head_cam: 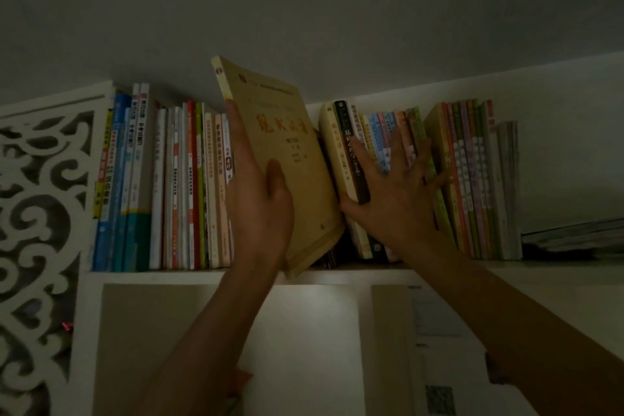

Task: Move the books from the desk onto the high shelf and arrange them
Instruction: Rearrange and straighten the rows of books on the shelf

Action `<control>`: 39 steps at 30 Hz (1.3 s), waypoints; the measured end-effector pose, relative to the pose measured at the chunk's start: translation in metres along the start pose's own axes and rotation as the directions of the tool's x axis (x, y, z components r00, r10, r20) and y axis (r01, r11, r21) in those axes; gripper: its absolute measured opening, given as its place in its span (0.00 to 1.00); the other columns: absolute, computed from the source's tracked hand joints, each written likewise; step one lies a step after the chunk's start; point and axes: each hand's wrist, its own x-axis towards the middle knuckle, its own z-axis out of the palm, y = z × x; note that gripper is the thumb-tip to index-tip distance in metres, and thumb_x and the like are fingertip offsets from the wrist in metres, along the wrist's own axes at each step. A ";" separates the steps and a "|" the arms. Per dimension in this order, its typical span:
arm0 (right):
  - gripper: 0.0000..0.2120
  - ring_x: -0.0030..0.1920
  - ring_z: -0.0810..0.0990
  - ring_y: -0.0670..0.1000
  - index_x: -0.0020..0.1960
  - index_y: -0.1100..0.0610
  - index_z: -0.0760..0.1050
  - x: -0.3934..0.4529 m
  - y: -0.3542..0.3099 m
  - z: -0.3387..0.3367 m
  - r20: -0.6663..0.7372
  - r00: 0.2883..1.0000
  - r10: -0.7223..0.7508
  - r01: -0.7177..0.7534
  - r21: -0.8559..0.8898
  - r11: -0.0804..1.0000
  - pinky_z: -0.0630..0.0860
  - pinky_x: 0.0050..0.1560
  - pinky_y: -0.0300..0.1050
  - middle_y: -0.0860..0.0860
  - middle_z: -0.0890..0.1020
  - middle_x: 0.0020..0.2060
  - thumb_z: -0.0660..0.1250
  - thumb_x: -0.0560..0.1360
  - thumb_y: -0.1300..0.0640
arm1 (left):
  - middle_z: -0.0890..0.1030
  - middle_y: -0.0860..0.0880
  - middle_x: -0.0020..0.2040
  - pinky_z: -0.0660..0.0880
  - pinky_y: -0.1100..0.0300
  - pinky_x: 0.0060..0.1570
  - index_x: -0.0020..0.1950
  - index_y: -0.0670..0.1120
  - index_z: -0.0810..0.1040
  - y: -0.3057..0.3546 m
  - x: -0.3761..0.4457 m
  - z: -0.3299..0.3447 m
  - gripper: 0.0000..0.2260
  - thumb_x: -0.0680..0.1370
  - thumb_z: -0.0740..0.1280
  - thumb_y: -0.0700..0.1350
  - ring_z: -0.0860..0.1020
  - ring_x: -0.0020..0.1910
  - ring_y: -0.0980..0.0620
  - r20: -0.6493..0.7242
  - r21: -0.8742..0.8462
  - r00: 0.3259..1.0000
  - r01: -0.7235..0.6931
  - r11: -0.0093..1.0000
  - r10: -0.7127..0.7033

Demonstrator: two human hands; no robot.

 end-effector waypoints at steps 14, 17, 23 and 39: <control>0.42 0.72 0.33 0.69 0.74 0.40 0.35 -0.005 0.011 -0.010 0.003 0.996 -0.084 0.084 0.070 0.994 0.37 0.63 0.76 0.57 0.36 0.75 0.56 0.71 0.30 | 0.57 0.57 0.74 0.70 0.72 0.57 0.77 0.53 0.44 0.071 -0.016 -0.028 0.33 0.79 0.56 0.33 0.66 0.62 0.72 -0.065 0.106 0.997 -0.026 0.994 0.033; 0.42 0.72 0.34 0.70 0.75 0.40 0.35 -0.006 0.010 -0.010 -0.006 0.996 -0.084 0.084 0.075 0.994 0.38 0.63 0.77 0.57 0.36 0.75 0.56 0.72 0.30 | 0.58 0.53 0.75 0.73 0.69 0.56 0.77 0.54 0.44 0.078 -0.012 -0.034 0.33 0.79 0.56 0.33 0.67 0.62 0.68 -0.081 0.115 0.996 -0.014 0.993 0.023; 0.44 0.71 0.32 0.70 0.75 0.41 0.35 -0.006 0.012 -0.012 0.039 0.994 -0.104 0.099 0.122 0.988 0.34 0.62 0.76 0.57 0.36 0.75 0.50 0.67 0.24 | 0.59 0.51 0.75 0.69 0.47 0.65 0.77 0.54 0.45 0.067 -0.003 -0.025 0.34 0.78 0.56 0.32 0.65 0.70 0.52 -0.087 0.218 0.995 0.073 0.973 -0.055; 0.33 0.68 0.59 0.51 0.70 0.50 0.64 -0.067 -0.021 -0.038 0.002 0.945 -0.327 0.220 0.735 0.642 0.61 0.66 0.46 0.51 0.62 0.68 0.70 0.70 0.42 | 0.60 0.51 0.74 0.65 0.85 0.42 0.77 0.48 0.45 0.051 0.004 -0.029 0.33 0.78 0.55 0.31 0.62 0.52 0.78 -0.016 0.106 1.000 0.008 0.994 -0.006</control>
